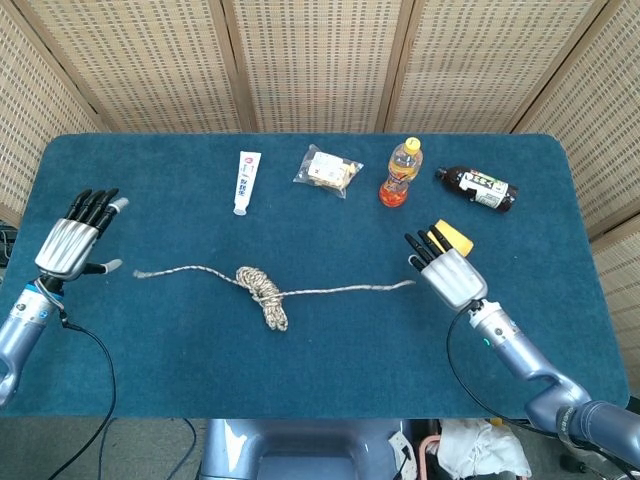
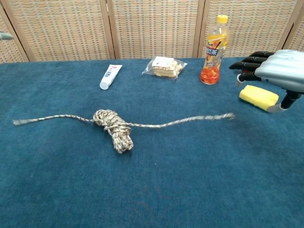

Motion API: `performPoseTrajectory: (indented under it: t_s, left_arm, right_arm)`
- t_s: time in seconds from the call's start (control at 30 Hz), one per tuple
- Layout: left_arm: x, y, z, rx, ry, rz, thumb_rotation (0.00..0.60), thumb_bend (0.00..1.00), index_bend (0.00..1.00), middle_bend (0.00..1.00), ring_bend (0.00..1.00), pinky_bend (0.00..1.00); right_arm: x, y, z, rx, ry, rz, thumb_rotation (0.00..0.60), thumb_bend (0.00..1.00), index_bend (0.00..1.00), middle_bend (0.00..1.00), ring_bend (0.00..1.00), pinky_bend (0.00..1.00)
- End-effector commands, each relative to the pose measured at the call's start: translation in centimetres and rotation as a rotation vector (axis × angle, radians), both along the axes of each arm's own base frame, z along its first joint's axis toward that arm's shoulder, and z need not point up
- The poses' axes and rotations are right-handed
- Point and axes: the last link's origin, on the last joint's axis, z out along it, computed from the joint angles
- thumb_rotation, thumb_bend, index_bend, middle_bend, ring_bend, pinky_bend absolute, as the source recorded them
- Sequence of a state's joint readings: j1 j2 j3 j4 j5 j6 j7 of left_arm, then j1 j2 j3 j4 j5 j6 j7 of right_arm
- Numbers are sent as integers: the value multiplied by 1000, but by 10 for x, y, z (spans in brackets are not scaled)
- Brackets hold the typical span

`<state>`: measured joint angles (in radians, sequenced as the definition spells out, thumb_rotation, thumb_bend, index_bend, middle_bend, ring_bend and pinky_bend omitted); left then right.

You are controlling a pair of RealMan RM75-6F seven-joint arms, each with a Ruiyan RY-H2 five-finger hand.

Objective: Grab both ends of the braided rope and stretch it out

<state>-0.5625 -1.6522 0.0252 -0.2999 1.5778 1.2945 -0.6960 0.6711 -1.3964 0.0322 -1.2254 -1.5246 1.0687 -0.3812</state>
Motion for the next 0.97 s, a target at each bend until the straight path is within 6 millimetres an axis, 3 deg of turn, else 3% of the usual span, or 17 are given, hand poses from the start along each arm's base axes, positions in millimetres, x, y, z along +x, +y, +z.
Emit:
performPoseTrajectory:
  t_s: [0.03, 0.2, 0.37, 0.47, 0.67, 0.97]
  left_arm:
    - [-12, -14, 22, 21, -66, 46, 600, 0, 0, 0, 0, 0]
    - [-19, -44, 43, 83, -146, 111, 600, 0, 0, 0, 0, 0]
    - [-15, -101, 56, 142, -184, 259, 600, 0, 0, 0, 0, 0]
    - [-5, -137, 56, 177, -137, 350, 600, 0, 0, 0, 0, 0]
    - [23, -187, 36, 182, -192, 380, 600, 0, 0, 0, 0, 0]
    - [44, -210, 22, 160, -172, 323, 600, 0, 0, 0, 0, 0]
  right_arm:
    - [0, 11, 16, -30, -94, -45, 600, 0, 0, 0, 0, 0]
    - [-8, 33, 39, -79, -177, -66, 600, 0, 0, 0, 0, 0]
    - [-21, 69, 61, -133, -308, -85, 600, 0, 0, 0, 0, 0]
    - [-27, 91, 69, -174, -373, -87, 600, 0, 0, 0, 0, 0]
    - [-28, 134, 70, -243, -481, -69, 600, 0, 0, 0, 0, 0]
    - [-32, 166, 67, -264, -518, -86, 600, 0, 0, 0, 0, 0]
